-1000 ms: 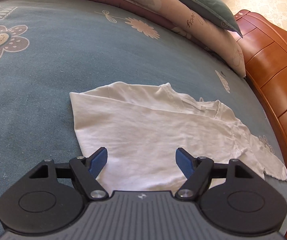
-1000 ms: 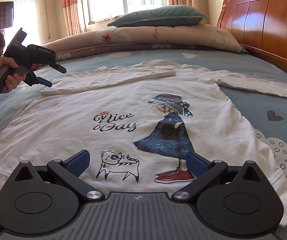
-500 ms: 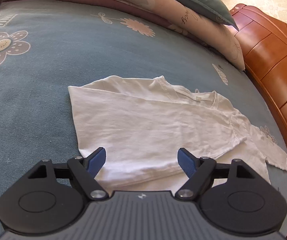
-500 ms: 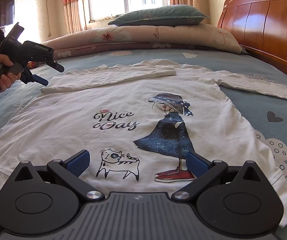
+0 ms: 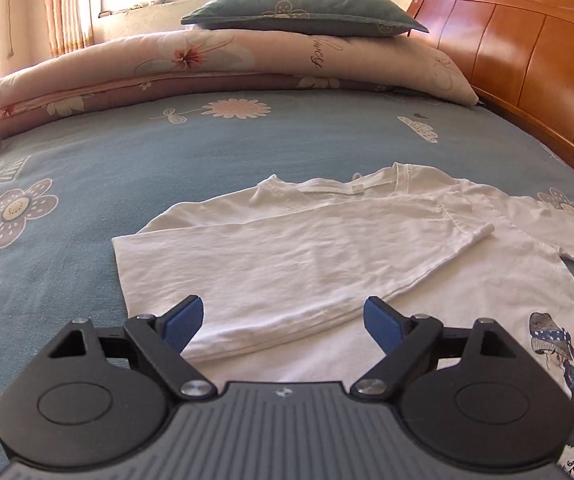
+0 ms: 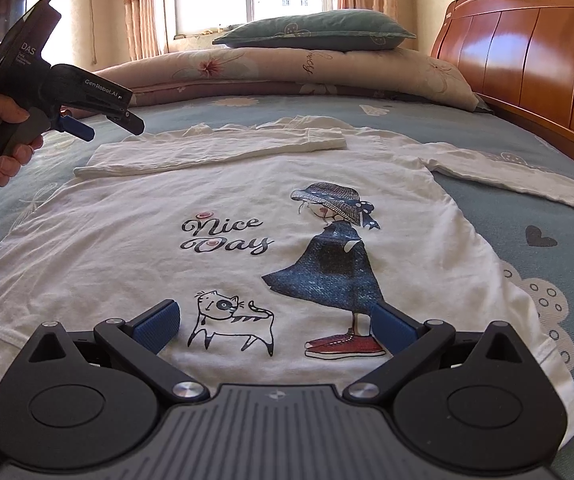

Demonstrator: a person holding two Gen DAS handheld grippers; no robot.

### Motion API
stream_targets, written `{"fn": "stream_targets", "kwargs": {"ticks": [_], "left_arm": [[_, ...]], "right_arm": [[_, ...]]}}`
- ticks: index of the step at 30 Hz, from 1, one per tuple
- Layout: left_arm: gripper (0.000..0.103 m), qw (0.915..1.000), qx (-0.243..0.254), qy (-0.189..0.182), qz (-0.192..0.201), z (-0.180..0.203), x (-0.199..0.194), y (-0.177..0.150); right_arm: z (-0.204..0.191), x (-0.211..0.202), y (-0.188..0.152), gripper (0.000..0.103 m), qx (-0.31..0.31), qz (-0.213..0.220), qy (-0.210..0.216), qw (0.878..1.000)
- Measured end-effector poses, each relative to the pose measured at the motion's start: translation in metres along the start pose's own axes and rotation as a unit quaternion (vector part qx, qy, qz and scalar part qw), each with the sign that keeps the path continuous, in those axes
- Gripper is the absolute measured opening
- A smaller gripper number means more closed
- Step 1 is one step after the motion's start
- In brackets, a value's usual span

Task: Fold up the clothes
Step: 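Move the open right tool over the shirt toward the other sleeve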

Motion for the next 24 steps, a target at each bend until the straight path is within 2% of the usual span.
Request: {"fn": "stream_targets", "kwargs": {"ticks": [2,5,7,10,11,12,14,16,24], "left_arm": [[0.088,0.9997,0.021,0.014,0.006,0.006,0.002,-0.007],[0.088,0.9989,0.031,0.034,0.008,0.006,0.007,-0.020],[0.088,0.9984,0.042,0.037,-0.002,0.004,0.011,-0.026],[0.088,0.9988,0.036,0.031,0.009,-0.004,0.009,-0.025],[0.088,0.9991,0.028,0.029,0.006,-0.008,0.010,-0.025],[0.087,0.9993,0.022,0.029,0.000,-0.012,0.011,-0.025],[0.087,0.9993,0.016,0.033,0.005,-0.020,0.010,-0.024],[0.087,0.9991,0.012,0.040,0.010,-0.029,0.009,-0.022],[0.088,0.9976,-0.049,0.048,-0.002,-0.067,0.015,-0.017]], "right_arm": [[-0.001,-0.010,0.014,0.100,0.017,0.000,0.031,0.999],[0.009,-0.017,0.056,0.090,0.059,0.012,0.088,0.994],[0.023,-0.012,0.088,0.075,0.089,0.017,0.121,0.989],[0.054,0.022,0.137,0.060,0.150,0.011,0.145,0.978],[0.066,0.038,0.148,0.059,0.177,0.008,0.148,0.973],[0.078,0.056,0.154,0.052,0.213,0.005,0.153,0.965],[0.101,0.092,0.167,0.047,0.284,0.000,0.160,0.945],[0.113,0.117,0.168,0.043,0.326,-0.002,0.159,0.932],[0.142,0.195,0.150,0.043,0.438,-0.003,0.137,0.888]]}}
Point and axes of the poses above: each gripper's, at about its wrist camera, not at the fingertips, and x roughly the way its jaws point, z to its right, y to its top, the point moved 7 cm from there along x, roughly the way its jaws point, and after that the axes turned 11 degrees about y, right-handed, at the moved point
